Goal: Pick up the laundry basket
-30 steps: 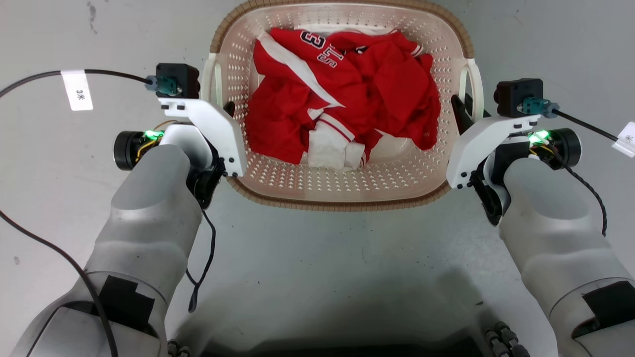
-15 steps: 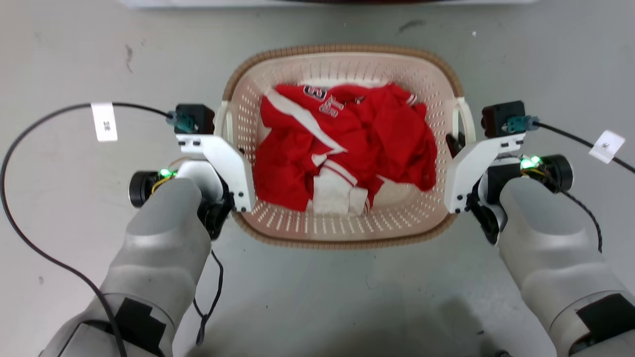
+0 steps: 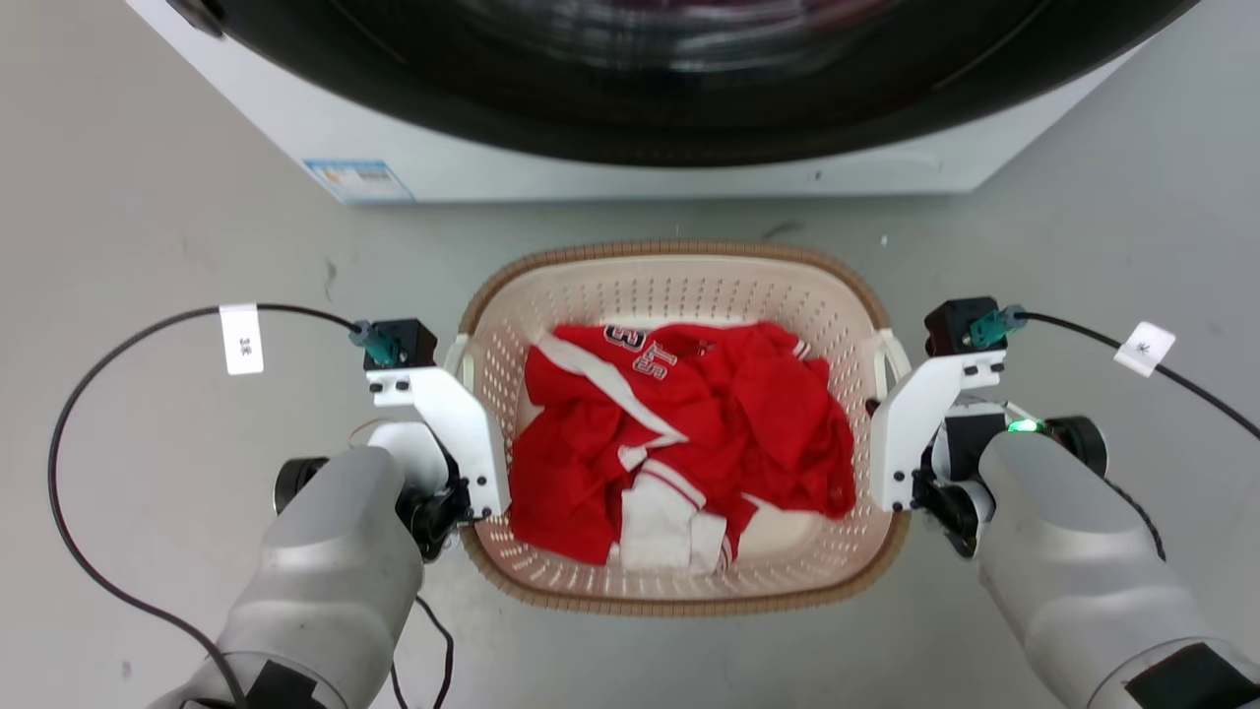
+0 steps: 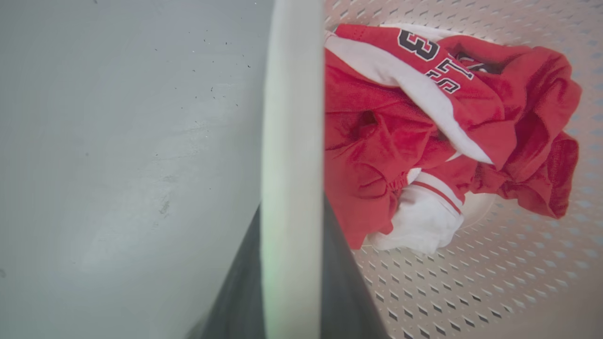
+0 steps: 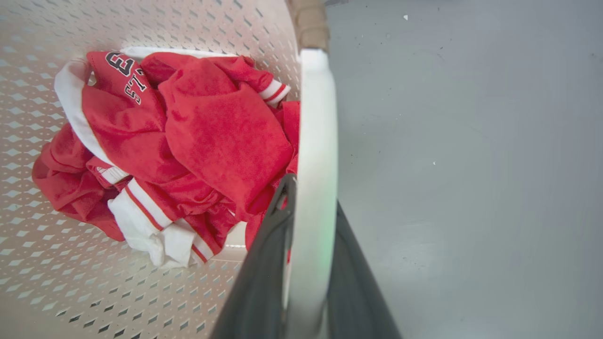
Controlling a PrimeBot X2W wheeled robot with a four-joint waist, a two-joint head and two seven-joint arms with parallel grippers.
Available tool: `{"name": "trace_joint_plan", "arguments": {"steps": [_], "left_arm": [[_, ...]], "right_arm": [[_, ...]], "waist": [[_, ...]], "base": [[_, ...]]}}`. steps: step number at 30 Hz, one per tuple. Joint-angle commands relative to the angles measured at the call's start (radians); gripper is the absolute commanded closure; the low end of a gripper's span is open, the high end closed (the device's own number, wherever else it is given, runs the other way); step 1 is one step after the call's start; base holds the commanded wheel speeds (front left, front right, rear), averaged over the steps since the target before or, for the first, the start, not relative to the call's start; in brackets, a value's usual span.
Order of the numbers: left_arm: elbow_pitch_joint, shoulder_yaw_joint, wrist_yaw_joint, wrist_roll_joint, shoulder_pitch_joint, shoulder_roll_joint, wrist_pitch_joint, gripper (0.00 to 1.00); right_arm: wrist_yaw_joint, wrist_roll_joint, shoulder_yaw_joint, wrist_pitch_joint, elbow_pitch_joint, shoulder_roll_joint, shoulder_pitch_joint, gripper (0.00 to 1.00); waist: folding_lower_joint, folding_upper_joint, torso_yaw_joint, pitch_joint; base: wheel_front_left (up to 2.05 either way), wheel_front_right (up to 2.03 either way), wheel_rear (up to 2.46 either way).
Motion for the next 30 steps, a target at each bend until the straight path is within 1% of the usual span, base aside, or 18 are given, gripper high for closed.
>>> {"name": "trace_joint_plan", "arguments": {"steps": [1, 10, 11, 16, 23, 30], "left_arm": [[-0.014, -0.008, -0.010, -0.017, 0.010, -0.028, 0.012, 1.00], [-0.008, -0.026, -0.010, -0.073, 0.064, -0.020, 0.108, 1.00], [-0.008, -0.026, -0.010, -0.073, 0.064, -0.020, 0.108, 1.00], [-0.005, -0.037, -0.010, -0.096, 0.089, -0.013, 0.149, 1.00], [-0.002, -0.049, -0.010, -0.120, 0.121, -0.009, 0.178, 1.00], [0.000, -0.063, -0.009, -0.144, 0.163, -0.009, 0.221, 1.00]], "right_arm": [[0.014, 0.024, 0.018, 0.033, -0.020, 0.029, 0.023, 1.00], [0.014, 0.133, 0.059, 0.199, -0.050, 0.013, 0.077, 1.00], [0.014, 0.133, 0.059, 0.199, -0.050, 0.013, 0.077, 1.00], [0.014, 0.174, 0.079, 0.260, -0.056, -0.004, 0.093, 1.00], [0.014, 0.212, 0.098, 0.311, -0.046, -0.015, 0.110, 1.00], [0.014, 0.242, 0.116, 0.333, -0.038, -0.019, 0.137, 1.00]], "waist": [[0.0001, -0.0001, -0.001, -0.085], [0.0001, -0.0001, -0.003, -0.232], [0.0001, -0.0001, -0.003, -0.232], [0.0001, -0.0001, -0.001, -0.302], [0.0001, -0.0001, 0.004, -0.380], [0.0001, -0.0001, 0.010, -0.449]], "base": [[0.00, 0.00, 0.00], [0.00, 0.00, 0.00], [0.00, 0.00, 0.00], [0.00, 0.00, 0.00], [0.00, 0.00, 0.00], [0.00, 0.00, 0.00]]}}
